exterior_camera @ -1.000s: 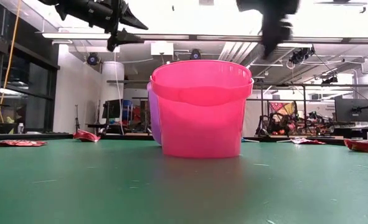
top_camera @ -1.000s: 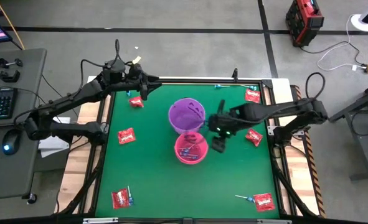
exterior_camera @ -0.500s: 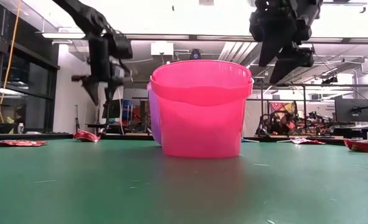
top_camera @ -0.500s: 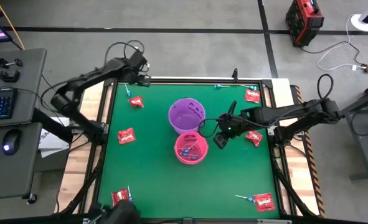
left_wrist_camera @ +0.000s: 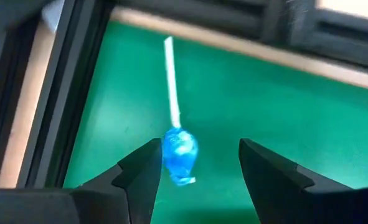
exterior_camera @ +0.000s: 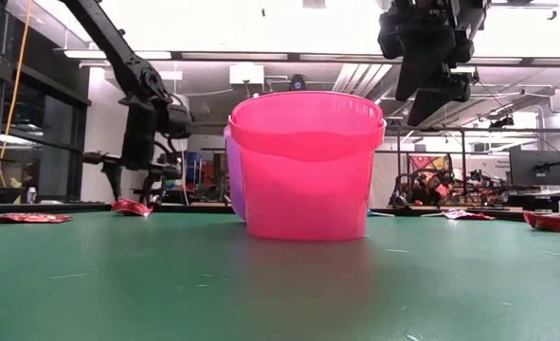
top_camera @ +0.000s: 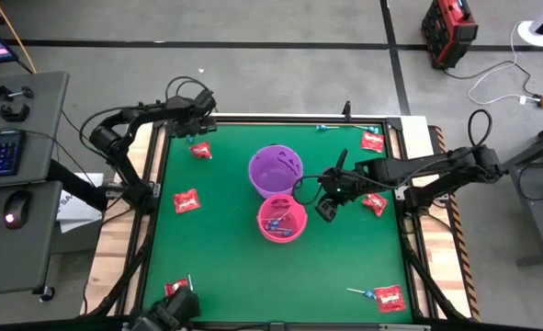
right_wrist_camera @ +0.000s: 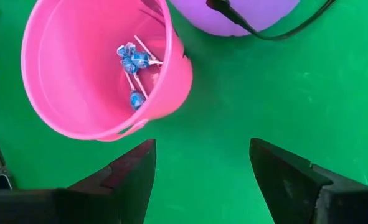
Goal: Sort candy by brand, put in halloween buckets
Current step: Put the blue candy into the pink bucket
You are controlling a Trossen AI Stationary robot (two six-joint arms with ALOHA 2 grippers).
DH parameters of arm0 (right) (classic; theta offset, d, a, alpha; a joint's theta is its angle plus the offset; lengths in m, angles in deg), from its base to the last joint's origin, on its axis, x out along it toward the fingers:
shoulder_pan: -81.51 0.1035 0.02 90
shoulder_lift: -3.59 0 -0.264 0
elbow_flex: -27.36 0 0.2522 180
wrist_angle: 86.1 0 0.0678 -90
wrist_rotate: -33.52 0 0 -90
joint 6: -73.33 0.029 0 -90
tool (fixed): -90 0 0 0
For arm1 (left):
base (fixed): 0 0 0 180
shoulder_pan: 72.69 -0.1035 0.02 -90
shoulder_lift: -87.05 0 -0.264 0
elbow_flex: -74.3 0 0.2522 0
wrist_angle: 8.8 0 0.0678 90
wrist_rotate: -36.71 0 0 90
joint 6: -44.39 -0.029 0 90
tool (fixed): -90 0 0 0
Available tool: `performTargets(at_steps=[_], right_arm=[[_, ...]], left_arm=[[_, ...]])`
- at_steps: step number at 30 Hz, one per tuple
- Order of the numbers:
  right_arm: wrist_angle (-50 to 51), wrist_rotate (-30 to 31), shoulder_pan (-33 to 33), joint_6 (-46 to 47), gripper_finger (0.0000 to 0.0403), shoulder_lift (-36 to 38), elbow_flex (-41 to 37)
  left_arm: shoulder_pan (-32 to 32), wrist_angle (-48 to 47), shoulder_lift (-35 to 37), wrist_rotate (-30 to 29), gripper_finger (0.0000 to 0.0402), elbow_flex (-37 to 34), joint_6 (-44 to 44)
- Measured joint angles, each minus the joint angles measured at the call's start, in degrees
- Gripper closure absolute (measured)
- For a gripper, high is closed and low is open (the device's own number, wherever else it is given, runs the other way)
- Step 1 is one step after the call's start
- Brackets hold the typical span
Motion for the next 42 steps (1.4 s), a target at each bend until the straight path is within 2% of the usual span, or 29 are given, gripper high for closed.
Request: performTargets(at_steps=[5, 11, 14, 18, 20, 32, 38, 42], right_arm=[[0.05, 0.06, 0.00, -1.48, 0.0151, 0.00, 0.00], [0.23, 1.41, 0.00, -1.54, 0.0151, -0.02, 0.00], [0.23, 1.95, 0.00, -1.55, 0.0151, -0.02, 0.00], [0.23, 2.37, 0.00, -1.65, 0.0151, -0.02, 0.03], [0.23, 2.53, 0.00, -1.54, 0.0151, -0.02, 0.03], [0.25, 4.18, 2.16, 0.47, 0.0151, -0.02, 0.03], [0.23, 5.31, 2.40, 0.65, 0.0151, -0.02, 0.05], [0.31, 6.34, 2.23, -1.73, 0.0151, 1.62, 0.03]], left_arm=[[-0.68, 0.92, -0.01, -0.54, 0.0200, -3.24, 3.54], [-0.57, 3.67, -0.01, -2.44, 0.0213, -3.11, 3.61], [-0.59, 4.39, -0.02, -2.64, 0.0262, -3.09, 3.79], [-0.55, 4.84, 0.04, -3.29, 0.0366, -3.42, 2.92], [-0.39, 4.57, 0.07, -2.69, 0.0392, -3.46, 2.54], [-0.09, 5.64, 3.29, 1.71, 0.0401, -3.55, -0.42], [1.22, 9.75, 10.05, 1.72, 0.0401, -3.59, -1.42], [4.58, 14.65, 16.50, 6.42, 0.0401, -3.57, -6.56]])
